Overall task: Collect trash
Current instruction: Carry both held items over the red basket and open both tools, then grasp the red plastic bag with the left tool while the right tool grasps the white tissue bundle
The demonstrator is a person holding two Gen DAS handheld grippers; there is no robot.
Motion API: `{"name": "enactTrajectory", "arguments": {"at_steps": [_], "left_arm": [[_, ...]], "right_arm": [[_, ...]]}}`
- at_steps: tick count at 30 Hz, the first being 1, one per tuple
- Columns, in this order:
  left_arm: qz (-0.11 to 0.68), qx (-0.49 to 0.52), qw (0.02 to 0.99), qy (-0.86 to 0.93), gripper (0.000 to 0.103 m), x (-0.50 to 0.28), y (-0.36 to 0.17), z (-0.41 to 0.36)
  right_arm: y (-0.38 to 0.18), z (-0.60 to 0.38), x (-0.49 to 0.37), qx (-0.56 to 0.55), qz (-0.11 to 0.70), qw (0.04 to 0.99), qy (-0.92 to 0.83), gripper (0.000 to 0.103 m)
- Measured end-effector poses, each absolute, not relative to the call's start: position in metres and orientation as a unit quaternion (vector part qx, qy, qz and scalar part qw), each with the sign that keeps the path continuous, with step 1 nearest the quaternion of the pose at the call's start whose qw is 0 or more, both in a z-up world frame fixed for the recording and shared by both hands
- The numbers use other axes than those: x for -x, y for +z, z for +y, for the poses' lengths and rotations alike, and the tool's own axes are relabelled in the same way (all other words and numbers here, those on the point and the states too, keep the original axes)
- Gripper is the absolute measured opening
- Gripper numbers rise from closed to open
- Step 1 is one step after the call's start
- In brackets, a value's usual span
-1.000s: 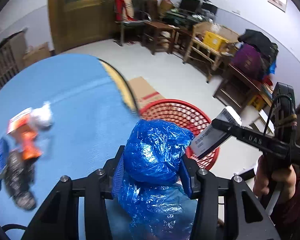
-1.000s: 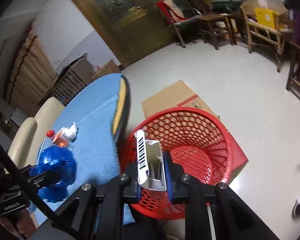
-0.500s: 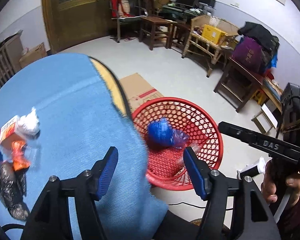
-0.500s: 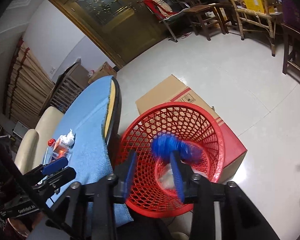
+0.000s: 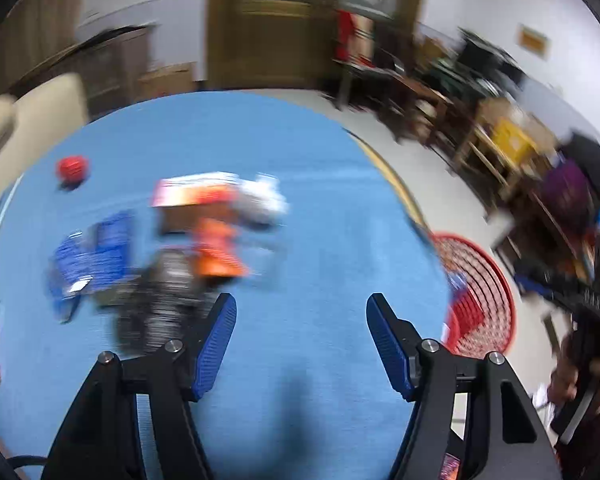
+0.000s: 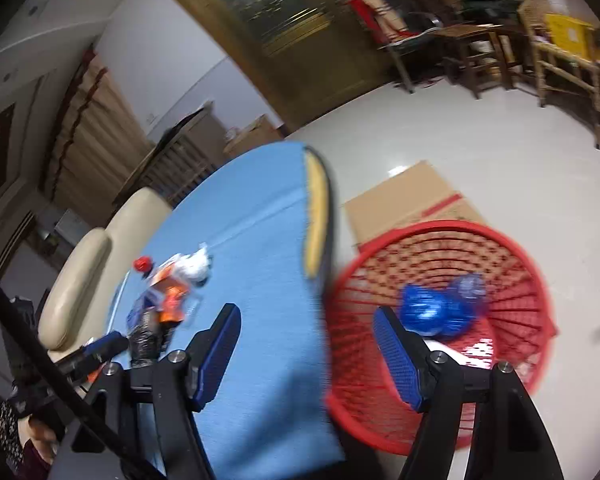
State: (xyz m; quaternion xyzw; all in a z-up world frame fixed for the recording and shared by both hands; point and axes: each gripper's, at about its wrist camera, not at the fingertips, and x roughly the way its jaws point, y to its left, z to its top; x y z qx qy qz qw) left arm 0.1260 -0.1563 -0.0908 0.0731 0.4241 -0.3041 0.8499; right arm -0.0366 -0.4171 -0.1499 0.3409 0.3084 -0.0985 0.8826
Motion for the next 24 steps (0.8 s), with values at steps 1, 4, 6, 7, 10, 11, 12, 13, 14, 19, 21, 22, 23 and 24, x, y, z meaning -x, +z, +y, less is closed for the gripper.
{"name": "enactTrajectory", "arguments": {"at_steps": [1, 4, 6, 7, 10, 11, 12, 13, 14, 19, 21, 22, 23, 24], "left_arm": [[0.423, -0.063, 0.857, -0.288, 0.068, -0.136, -0.087, -0.142], [0.421, -0.04, 0.875, -0.235, 0.068, -0.167, -0.082, -0.104], [0.422, -0.029, 0.883, -0.202, 0.068, -0.184, -0.082, -0.084], [0.421, -0.025, 0.888, -0.184, 0.068, -0.194, -0.081, -0.072], [0.415, -0.01, 0.9, -0.13, 0.068, -0.223, -0.078, -0.038], [0.415, -0.008, 0.902, -0.117, 0.068, -0.231, -0.077, -0.032], [0.413, -0.01, 0.905, -0.098, 0.068, -0.241, -0.078, -0.025], [0.411, -0.012, 0.907, -0.086, 0.068, -0.244, -0.077, -0.022], [0.408, -0.015, 0.91, -0.07, 0.068, -0.253, -0.077, -0.017], [0.396, -0.015, 0.918, -0.025, 0.068, -0.304, -0.071, 0.0], [0.39, -0.017, 0.92, -0.011, 0.068, -0.326, -0.068, 0.001], [0.39, -0.019, 0.921, -0.007, 0.069, -0.338, -0.067, 0.0], [0.39, -0.023, 0.921, -0.002, 0.069, -0.353, -0.067, -0.002], [0.391, -0.027, 0.92, 0.003, 0.069, -0.363, -0.066, -0.004]], "right_arm": [[-0.148, -0.41, 0.027, -0.338, 0.312, 0.884, -0.089, 0.073], [-0.145, -0.393, -0.003, -0.33, 0.321, 0.885, -0.062, 0.073], [-0.142, -0.383, -0.019, -0.323, 0.325, 0.887, -0.05, 0.071], [-0.141, -0.376, -0.034, -0.315, 0.329, 0.889, -0.04, 0.071], [-0.141, -0.364, -0.067, -0.302, 0.338, 0.891, -0.024, 0.059], [-0.143, -0.359, -0.086, -0.296, 0.345, 0.89, -0.014, 0.057], [-0.144, -0.357, -0.096, -0.294, 0.349, 0.89, -0.01, 0.053], [-0.147, -0.352, -0.116, -0.292, 0.358, 0.887, 0.001, 0.05], [-0.15, -0.349, -0.131, -0.292, 0.365, 0.884, 0.007, 0.049], [-0.167, -0.335, -0.2, -0.31, 0.395, 0.864, 0.037, 0.047], [-0.174, -0.33, -0.22, -0.311, 0.409, 0.857, 0.043, 0.043], [-0.177, -0.329, -0.226, -0.31, 0.415, 0.855, 0.042, 0.041], [-0.183, -0.327, -0.236, -0.31, 0.424, 0.85, 0.042, 0.04], [-0.185, -0.326, -0.241, -0.312, 0.428, 0.847, 0.042, 0.04]]}}
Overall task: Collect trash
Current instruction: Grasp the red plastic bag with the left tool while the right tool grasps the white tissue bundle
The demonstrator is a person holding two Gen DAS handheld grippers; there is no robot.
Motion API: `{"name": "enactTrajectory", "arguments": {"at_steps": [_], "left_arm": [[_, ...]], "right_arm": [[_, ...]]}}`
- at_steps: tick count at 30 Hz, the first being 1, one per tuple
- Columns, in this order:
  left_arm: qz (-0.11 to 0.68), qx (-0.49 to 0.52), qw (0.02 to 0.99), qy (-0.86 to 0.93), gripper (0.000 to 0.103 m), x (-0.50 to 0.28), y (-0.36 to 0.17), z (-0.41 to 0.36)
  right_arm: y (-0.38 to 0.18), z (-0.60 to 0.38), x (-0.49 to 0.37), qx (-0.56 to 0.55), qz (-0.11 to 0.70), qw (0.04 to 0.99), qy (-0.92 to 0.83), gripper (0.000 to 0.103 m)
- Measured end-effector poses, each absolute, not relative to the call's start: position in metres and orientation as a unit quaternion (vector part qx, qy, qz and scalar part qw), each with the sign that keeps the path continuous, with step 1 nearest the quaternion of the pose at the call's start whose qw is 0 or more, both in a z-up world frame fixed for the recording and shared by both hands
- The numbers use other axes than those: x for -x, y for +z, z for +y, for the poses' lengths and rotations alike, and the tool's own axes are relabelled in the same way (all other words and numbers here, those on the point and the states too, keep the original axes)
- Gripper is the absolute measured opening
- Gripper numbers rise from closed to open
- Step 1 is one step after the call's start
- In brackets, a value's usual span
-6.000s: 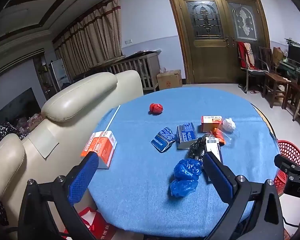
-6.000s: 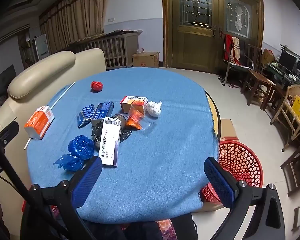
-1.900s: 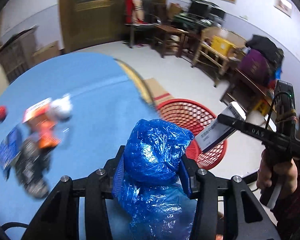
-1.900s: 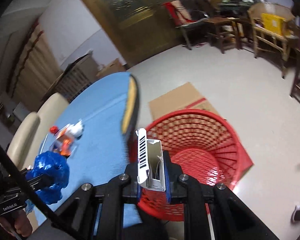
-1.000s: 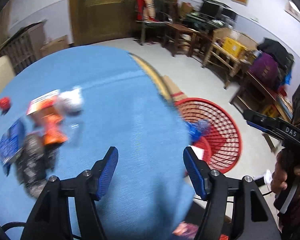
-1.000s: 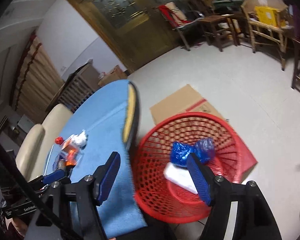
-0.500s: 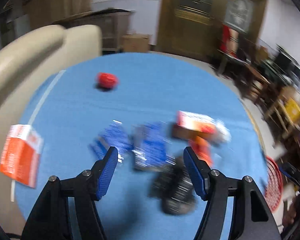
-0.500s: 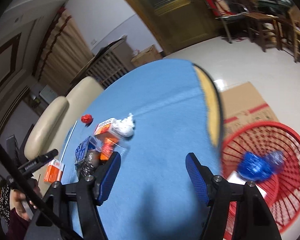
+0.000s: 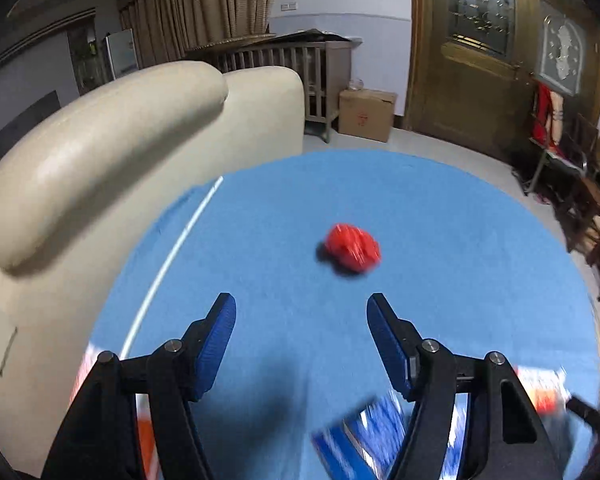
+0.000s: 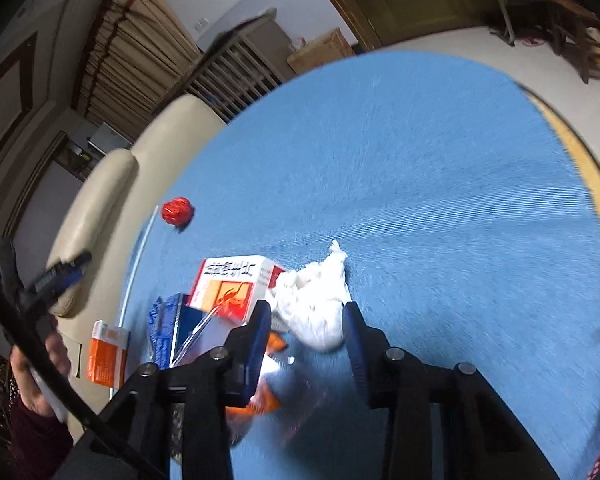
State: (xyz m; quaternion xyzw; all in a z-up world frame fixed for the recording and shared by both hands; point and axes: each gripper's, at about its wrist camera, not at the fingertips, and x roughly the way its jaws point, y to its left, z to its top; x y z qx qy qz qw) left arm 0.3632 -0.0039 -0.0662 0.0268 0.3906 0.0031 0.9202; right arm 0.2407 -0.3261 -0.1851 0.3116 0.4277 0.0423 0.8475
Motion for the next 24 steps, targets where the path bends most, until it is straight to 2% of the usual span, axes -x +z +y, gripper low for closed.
{"name": "enactTrajectory", "arguments": {"at_steps": [9, 15, 19, 20, 21, 24], "left_arm": [[0.441, 0.006, 0.898, 0.011, 0.072, -0.472, -0.112, -0.026], [0.489, 0.059, 0.87, 0.026, 0.072, -0.514, -0.15, -0.032], [0.506, 0.076, 0.859, 0.01, 0.071, -0.515, -0.17, -0.034], [0.508, 0.067, 0.859, 0.002, 0.064, -0.515, -0.173, -0.036], [0.51, 0.059, 0.858, -0.011, 0.043, -0.512, -0.175, -0.039], [0.512, 0.027, 0.859, -0.018, 0.044, -0.501, -0.174, -0.042]], "right_arm": [[-0.202, -0.32, -0.269, -0.306, 0.46, 0.832, 0.049, 0.04], [-0.201, -0.315, -0.274, -0.29, 0.466, 0.835, 0.045, 0.037], [-0.199, -0.311, -0.275, -0.284, 0.463, 0.839, 0.042, 0.036], [-0.198, -0.31, -0.275, -0.281, 0.462, 0.84, 0.041, 0.035], [-0.197, -0.31, -0.273, -0.28, 0.46, 0.841, 0.04, 0.034], [-0.193, -0.31, -0.267, -0.282, 0.456, 0.843, 0.038, 0.033]]}}
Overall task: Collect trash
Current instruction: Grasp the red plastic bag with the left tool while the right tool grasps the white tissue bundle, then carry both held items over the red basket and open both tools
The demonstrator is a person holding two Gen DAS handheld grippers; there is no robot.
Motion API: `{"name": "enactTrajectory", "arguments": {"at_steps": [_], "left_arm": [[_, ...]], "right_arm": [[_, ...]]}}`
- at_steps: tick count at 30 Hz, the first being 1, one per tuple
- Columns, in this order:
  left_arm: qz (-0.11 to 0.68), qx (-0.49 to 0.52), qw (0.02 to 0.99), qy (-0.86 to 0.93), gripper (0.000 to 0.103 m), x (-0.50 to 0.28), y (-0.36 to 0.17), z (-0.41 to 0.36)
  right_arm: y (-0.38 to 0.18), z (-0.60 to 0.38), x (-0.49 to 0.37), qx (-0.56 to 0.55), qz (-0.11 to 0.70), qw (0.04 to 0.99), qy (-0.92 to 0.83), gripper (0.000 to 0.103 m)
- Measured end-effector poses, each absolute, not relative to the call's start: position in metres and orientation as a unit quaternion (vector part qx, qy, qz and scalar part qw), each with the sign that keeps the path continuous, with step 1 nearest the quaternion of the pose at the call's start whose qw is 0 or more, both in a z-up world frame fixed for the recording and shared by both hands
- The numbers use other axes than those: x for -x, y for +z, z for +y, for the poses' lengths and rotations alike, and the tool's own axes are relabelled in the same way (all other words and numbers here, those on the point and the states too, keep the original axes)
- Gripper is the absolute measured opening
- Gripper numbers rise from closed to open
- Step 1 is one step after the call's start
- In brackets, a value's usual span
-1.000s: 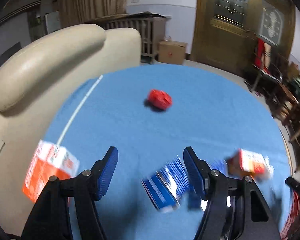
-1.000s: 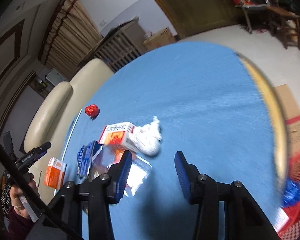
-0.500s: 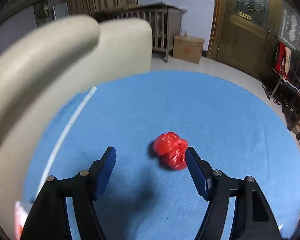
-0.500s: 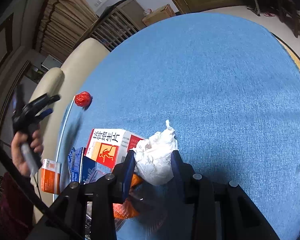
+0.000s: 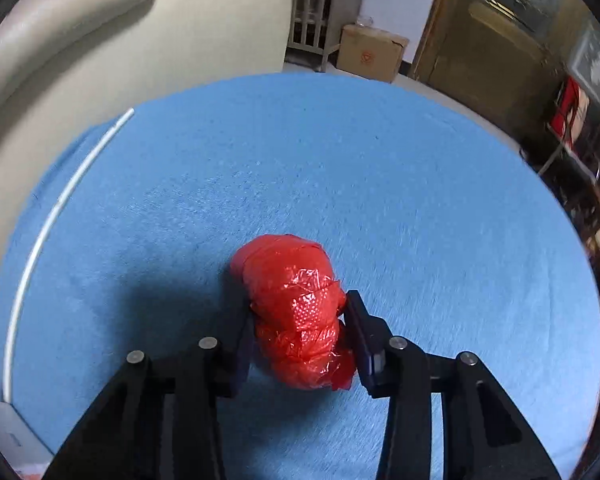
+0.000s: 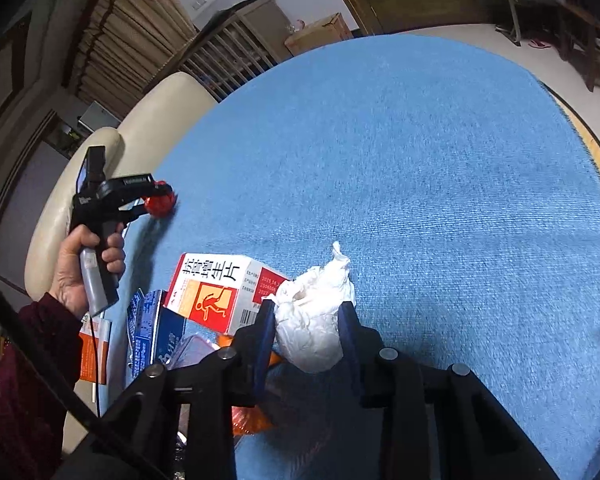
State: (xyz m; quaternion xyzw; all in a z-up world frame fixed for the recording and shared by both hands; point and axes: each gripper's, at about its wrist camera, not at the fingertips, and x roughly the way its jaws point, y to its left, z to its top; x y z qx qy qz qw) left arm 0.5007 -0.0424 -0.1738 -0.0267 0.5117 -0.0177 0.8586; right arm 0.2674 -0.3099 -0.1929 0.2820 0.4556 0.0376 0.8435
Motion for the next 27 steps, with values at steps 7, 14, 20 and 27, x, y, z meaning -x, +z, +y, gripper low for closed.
{"name": "enactTrajectory", "arguments": {"at_steps": [7, 14, 20, 27], "left_arm": [[0.48, -0.017, 0.876, -0.056, 0.043, -0.433, -0.134, -0.044], [0.415, -0.055, 0.899, -0.128, 0.043, -0.304, -0.076, -0.046], [0.397, -0.095, 0.9, -0.152, 0.043, -0.19, -0.066, -0.066], [0.384, -0.1, 0.897, -0.194, 0.043, -0.1, -0.068, -0.096]], "right_arm": [[-0.166, -0.323, -0.227, -0.29, 0.415, 0.862, 0.023, 0.033], [-0.131, -0.321, -0.152, -0.295, 0.369, 0.881, 0.024, 0.033], [-0.114, -0.297, -0.092, -0.276, 0.353, 0.893, 0.035, 0.033], [-0.094, -0.286, -0.024, -0.25, 0.339, 0.906, 0.037, 0.033]]}}
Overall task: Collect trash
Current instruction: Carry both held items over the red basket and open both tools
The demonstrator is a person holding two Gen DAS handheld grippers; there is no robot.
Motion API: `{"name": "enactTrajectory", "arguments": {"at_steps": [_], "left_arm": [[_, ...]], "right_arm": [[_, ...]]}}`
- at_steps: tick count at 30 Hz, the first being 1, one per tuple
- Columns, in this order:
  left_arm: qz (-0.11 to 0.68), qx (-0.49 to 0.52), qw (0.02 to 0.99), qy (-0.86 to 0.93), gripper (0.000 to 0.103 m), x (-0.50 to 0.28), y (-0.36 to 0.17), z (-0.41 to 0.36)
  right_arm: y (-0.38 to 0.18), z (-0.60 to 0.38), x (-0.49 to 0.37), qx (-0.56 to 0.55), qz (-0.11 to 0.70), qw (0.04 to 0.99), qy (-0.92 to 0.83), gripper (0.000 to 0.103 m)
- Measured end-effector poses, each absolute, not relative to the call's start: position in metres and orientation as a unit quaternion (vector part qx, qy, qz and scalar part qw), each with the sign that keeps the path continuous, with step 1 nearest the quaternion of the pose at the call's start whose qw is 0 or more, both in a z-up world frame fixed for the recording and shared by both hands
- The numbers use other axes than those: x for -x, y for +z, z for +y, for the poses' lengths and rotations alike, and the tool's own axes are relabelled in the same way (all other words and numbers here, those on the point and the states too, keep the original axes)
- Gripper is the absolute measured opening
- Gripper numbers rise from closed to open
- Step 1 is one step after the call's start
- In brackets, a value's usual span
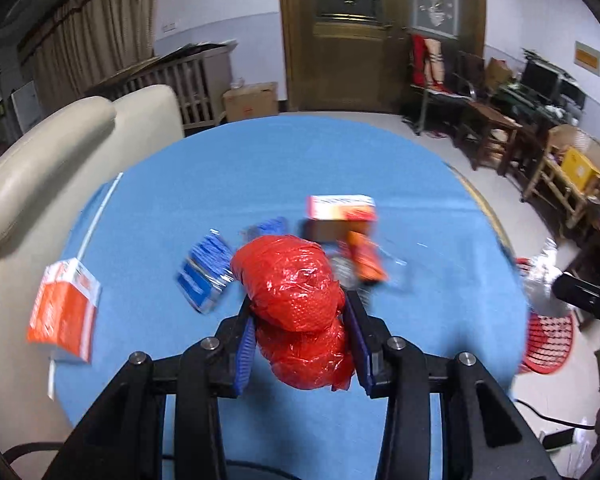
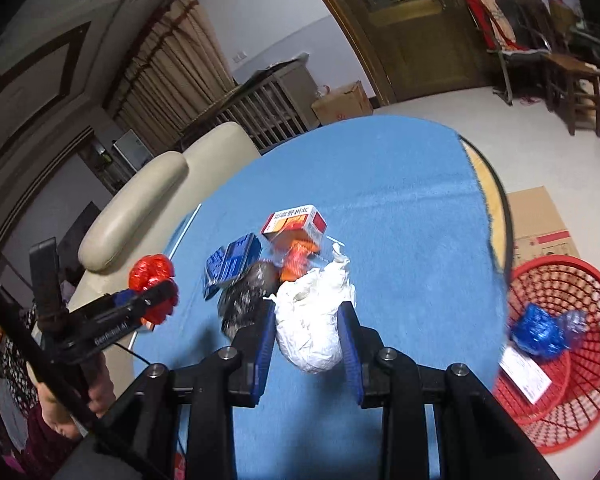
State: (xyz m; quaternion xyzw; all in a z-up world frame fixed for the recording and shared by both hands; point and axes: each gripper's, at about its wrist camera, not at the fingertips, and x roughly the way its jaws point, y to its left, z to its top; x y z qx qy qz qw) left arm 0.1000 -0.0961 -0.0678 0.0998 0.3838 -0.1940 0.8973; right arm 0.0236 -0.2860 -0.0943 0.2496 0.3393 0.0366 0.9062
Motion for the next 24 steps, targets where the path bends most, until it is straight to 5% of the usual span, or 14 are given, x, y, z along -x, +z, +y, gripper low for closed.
{"name": "enactTrajectory", "arguments": {"at_steps": [24], "left_arm": [[0.347, -0.188, 0.885, -0.247, 0.043, -0.013, -0.063, -0.213]], "right_arm": [[-0.105, -0.343, 0.074, -0.291, 0.316, 0.903, 0.0, 0.033]]}}
